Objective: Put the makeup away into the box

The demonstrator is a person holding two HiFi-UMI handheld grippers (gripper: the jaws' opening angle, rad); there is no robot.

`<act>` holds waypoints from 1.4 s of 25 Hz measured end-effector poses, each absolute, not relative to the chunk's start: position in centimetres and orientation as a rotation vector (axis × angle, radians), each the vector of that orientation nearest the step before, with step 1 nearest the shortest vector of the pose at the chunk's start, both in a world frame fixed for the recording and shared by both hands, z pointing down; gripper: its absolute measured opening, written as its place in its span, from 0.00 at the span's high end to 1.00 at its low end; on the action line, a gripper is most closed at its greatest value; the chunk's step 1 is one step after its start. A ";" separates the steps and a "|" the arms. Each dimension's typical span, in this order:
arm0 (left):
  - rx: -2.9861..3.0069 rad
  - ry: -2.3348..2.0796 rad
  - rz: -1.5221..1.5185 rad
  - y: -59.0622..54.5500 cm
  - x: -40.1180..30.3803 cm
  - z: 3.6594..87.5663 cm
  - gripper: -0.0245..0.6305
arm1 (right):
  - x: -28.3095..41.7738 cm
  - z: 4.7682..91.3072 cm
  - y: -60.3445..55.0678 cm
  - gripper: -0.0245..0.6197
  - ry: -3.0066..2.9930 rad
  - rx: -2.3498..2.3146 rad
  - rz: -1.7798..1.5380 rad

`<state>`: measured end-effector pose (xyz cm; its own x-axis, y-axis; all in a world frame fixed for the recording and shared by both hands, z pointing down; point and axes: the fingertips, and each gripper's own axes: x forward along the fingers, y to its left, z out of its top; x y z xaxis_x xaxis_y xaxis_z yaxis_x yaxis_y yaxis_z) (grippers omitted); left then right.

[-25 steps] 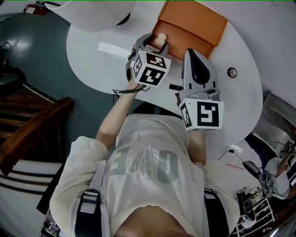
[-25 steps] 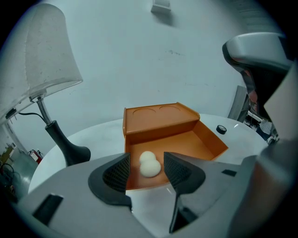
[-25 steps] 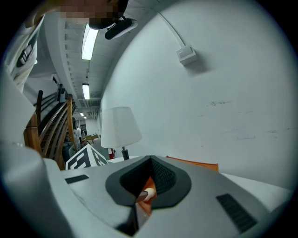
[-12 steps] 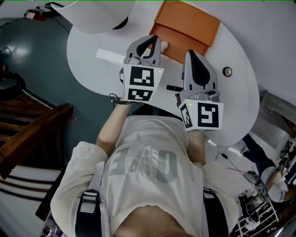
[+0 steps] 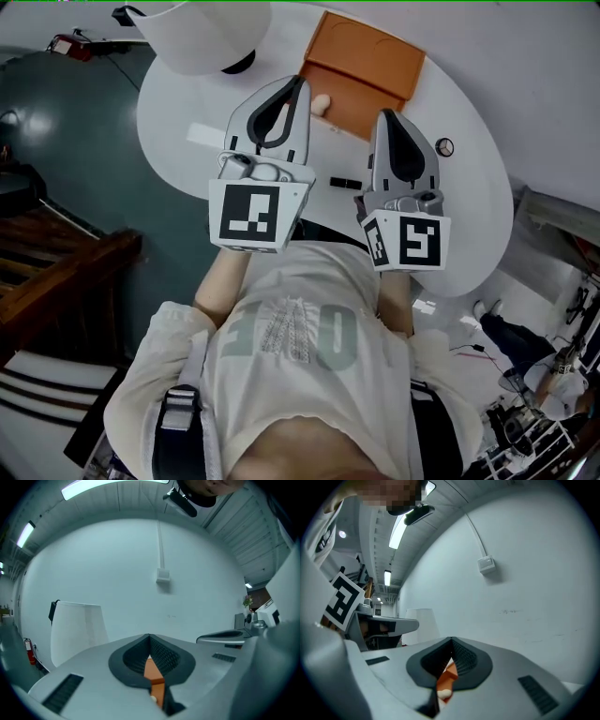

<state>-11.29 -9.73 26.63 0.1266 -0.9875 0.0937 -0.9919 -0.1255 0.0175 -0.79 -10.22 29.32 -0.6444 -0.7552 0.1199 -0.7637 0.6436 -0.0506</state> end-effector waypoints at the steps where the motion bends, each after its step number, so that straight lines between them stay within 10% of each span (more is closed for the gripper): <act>1: 2.304 -2.025 0.098 -9.6 -11.2 26.5 0.95 | -0.7 29.1 -10.1 0.95 -2.771 1.285 0.141; 5: 2.442 -1.783 0.218 -8.9 -8.1 29.3 0.95 | -0.3 29.6 -9.1 0.95 -2.768 1.265 0.155; 8: 2.534 -1.363 0.366 -6.8 -3.1 35.6 0.65 | 1.1 31.5 -7.9 0.95 -2.737 1.225 0.187; 13: 2.533 -0.736 0.651 -1.2 3.4 47.9 0.58 | 4.8 34.5 -6.4 0.95 -2.649 1.230 0.241; 24: 2.518 -0.507 1.052 1.8 3.8 57.5 0.58 | 8.7 36.9 -4.0 0.95 -2.501 1.284 0.284; 35: 2.547 -0.563 1.102 0.2 3.5 58.0 0.80 | 8.3 37.2 -3.7 0.95 -2.510 1.259 0.298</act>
